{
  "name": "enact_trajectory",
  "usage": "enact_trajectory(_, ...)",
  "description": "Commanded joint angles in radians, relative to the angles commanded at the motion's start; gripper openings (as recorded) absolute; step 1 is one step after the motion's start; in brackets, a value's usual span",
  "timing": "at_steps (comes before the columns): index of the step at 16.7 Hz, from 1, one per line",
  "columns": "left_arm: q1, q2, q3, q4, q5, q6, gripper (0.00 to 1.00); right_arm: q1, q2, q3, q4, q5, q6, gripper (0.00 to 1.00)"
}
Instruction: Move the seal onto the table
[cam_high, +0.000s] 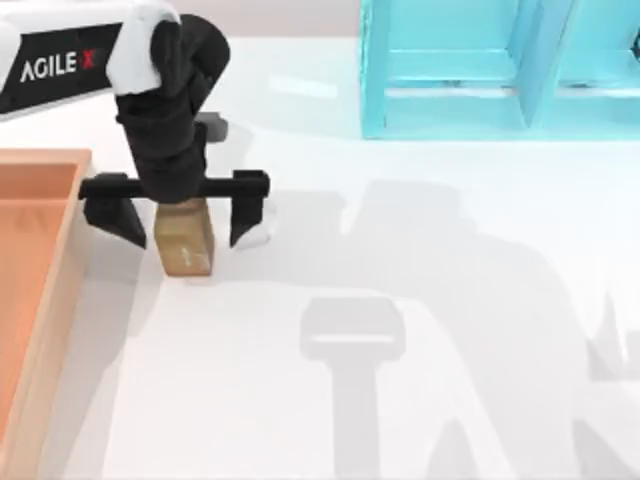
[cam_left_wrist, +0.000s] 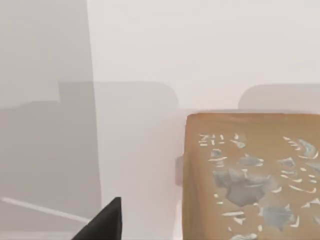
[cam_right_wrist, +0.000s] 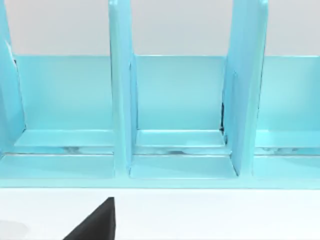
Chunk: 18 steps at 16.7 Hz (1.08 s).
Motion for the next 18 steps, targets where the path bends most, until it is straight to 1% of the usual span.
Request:
enact_trajectory(3,0.001,0.001,0.003,-0.002,0.000,0.000,1.00,0.000,0.000,0.000,0.000,0.000,0.000,1.00)
enact_trajectory(6,-0.007,0.010,0.070,-0.067,0.000,0.002,1.00,0.000,0.000,0.000,0.000,0.000,0.000,1.00)
enact_trajectory(8,-0.008,0.010,0.164,-0.158,-0.001,0.002,1.00,0.000,0.000,0.000,0.000,0.000,0.000,1.00)
enact_trajectory(13,-0.005,0.011,0.479,-0.474,-0.001,-0.005,1.00,0.000,0.000,0.000,0.000,0.000,0.000,1.00)
enact_trajectory(16,-0.004,0.000,0.576,-0.579,-0.001,-0.005,1.00,0.000,0.000,0.000,0.000,0.000,0.000,1.00)
enact_trajectory(18,-0.003,-0.006,0.592,-0.598,0.000,-0.005,1.00,0.000,0.000,0.000,0.000,0.000,0.000,1.00)
